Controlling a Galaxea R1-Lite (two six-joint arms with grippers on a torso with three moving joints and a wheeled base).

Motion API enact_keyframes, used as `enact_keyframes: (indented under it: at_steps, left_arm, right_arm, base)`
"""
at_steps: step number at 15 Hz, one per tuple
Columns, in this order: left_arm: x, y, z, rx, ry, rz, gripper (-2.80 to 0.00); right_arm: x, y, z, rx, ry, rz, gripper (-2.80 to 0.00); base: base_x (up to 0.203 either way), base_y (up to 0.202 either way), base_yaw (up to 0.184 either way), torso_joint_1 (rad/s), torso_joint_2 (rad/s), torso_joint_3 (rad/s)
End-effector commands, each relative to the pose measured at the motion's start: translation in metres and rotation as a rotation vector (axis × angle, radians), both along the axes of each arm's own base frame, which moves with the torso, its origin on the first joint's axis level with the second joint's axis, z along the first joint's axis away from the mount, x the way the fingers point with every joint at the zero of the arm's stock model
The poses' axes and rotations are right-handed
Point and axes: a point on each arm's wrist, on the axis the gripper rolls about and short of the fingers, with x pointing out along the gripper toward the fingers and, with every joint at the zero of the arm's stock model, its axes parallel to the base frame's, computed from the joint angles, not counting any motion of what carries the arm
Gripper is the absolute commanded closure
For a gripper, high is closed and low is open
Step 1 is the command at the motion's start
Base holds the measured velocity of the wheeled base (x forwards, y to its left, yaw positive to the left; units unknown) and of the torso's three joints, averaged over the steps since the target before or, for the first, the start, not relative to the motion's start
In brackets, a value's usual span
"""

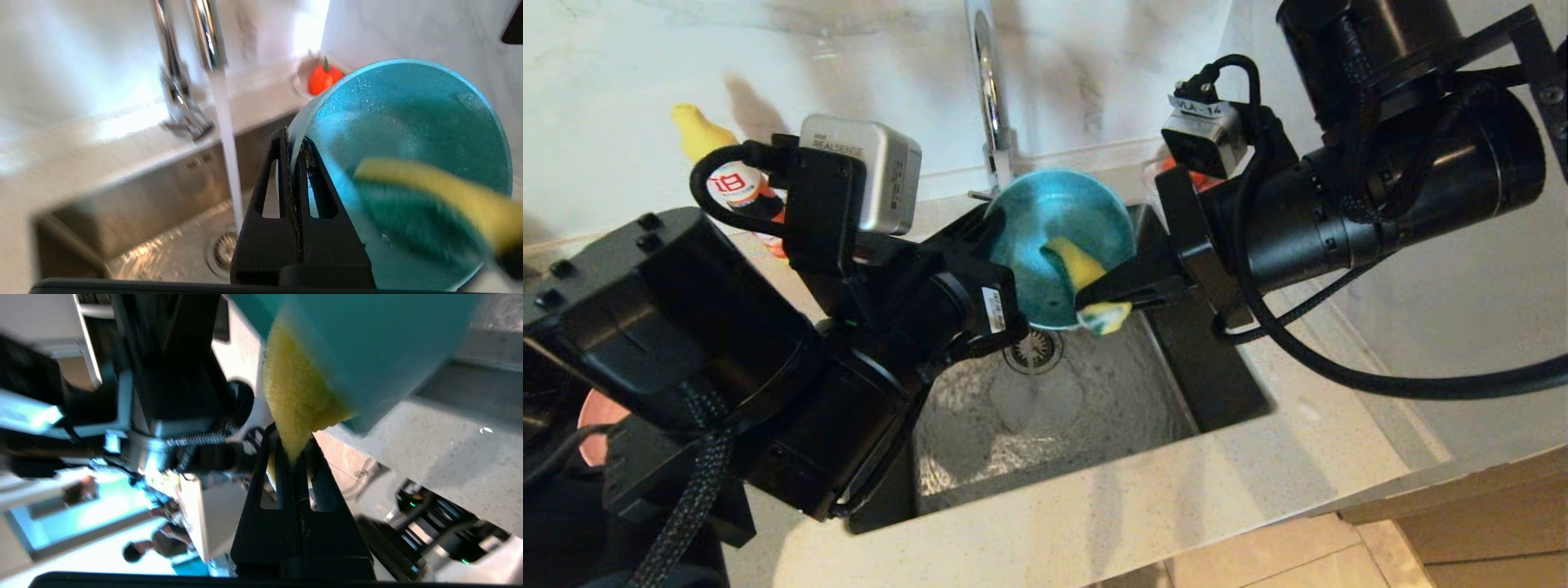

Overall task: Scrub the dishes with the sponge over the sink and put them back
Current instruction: Wipe the bowl

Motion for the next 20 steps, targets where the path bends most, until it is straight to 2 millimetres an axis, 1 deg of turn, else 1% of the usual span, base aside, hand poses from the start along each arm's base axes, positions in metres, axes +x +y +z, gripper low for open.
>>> enact_keyframes:
  at_steps: [1,6,10,13,20]
  left_arm:
    - [-0.004,0.0,-0.002,0.012,-0.04,0.007,0.0]
    - [-0.012,-0.003,-0.004,0.035,-0.058,-0.011,0.0]
    - [-0.018,-0.005,-0.01,0.052,-0.071,-0.03,0.0]
    - [-0.02,-0.004,-0.01,0.064,-0.075,-0.026,0.0]
    - [-0.024,0.001,-0.024,0.103,-0.057,-0.039,0.0]
  right_arm:
    - [0.001,-0.003,0.006,0.046,0.016,-0.025,0.0]
    - [0.008,0.004,-0.002,0.044,0.051,-0.033,0.0]
    - [0.011,0.005,-0.005,0.037,0.055,-0.044,0.0]
    - [0.014,-0.002,-0.002,0.044,0.047,-0.064,0.0]
    - [0.015,-0.014,0.007,0.052,-0.007,-0.118,0.0]
  base:
    - [0.0,0.0,0.0,0.0,0.0,0.0]
    - [0.0,0.0,0.0,0.0,0.0,0.0]
    - [0.0,0.0,0.0,0.0,0.0,0.0]
    - [0.0,0.0,0.0,0.0,0.0,0.0]
    - [0.0,0.0,0.0,0.0,0.0,0.0]
